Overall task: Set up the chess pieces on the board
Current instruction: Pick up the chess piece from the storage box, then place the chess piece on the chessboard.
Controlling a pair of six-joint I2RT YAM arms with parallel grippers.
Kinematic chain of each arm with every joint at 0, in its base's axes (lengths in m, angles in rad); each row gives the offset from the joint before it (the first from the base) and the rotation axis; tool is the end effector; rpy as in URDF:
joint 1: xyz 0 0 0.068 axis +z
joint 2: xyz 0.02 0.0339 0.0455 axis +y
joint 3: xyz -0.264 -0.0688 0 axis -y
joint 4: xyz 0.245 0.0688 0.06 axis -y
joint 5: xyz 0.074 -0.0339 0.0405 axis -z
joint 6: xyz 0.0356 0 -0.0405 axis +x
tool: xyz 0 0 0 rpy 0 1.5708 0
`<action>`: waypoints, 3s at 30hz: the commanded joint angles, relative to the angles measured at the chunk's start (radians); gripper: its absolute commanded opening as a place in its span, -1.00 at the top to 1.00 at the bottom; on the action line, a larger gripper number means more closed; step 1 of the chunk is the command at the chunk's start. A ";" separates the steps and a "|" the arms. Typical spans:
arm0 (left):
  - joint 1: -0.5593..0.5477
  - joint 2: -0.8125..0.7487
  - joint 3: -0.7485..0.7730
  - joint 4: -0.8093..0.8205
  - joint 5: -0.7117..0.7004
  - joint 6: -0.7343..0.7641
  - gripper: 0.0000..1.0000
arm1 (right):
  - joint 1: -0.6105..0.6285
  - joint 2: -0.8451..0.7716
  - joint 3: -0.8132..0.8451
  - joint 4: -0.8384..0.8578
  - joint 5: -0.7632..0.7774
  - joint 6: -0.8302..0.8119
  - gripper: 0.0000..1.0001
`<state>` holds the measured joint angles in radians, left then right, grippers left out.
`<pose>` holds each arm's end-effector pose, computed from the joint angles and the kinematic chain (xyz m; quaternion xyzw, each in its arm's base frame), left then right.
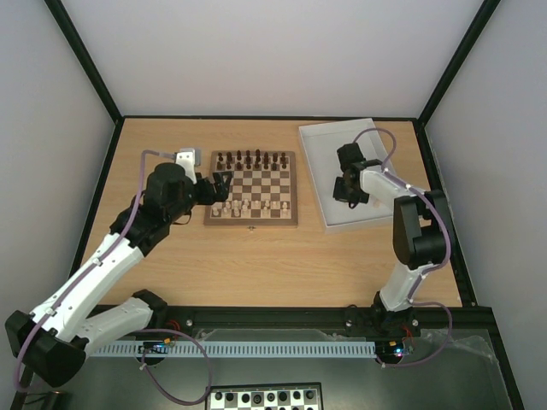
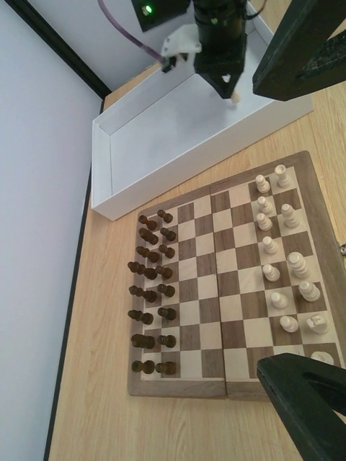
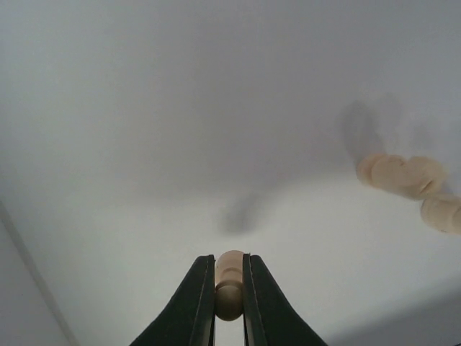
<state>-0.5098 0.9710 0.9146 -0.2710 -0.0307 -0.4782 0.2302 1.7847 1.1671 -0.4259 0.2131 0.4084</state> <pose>0.1949 -0.1077 0.3423 0.0039 0.8128 -0.2651 0.5186 0.3574 0.0760 0.1845 0.1130 0.9537 -0.0161 0.2783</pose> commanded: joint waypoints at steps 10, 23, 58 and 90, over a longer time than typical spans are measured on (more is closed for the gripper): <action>0.006 -0.115 0.074 -0.123 -0.071 0.012 -0.99 | 0.180 -0.063 0.386 -0.267 -0.015 -0.025 0.97; 0.005 -0.224 0.063 -0.160 -0.115 -0.001 -0.99 | 0.471 0.349 0.896 -0.370 -0.165 -0.068 0.97; 0.005 -0.383 0.023 -0.193 -0.086 0.016 -0.99 | 0.670 0.724 1.227 -0.353 -0.268 -0.076 0.97; 0.005 -0.384 0.015 -0.201 -0.109 0.021 -0.99 | 0.677 0.764 1.235 -0.329 -0.222 -0.068 0.74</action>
<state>-0.5098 0.5896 0.9401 -0.4633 -0.1322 -0.4732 0.9012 2.5233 2.3650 -0.7345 -0.0158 0.3370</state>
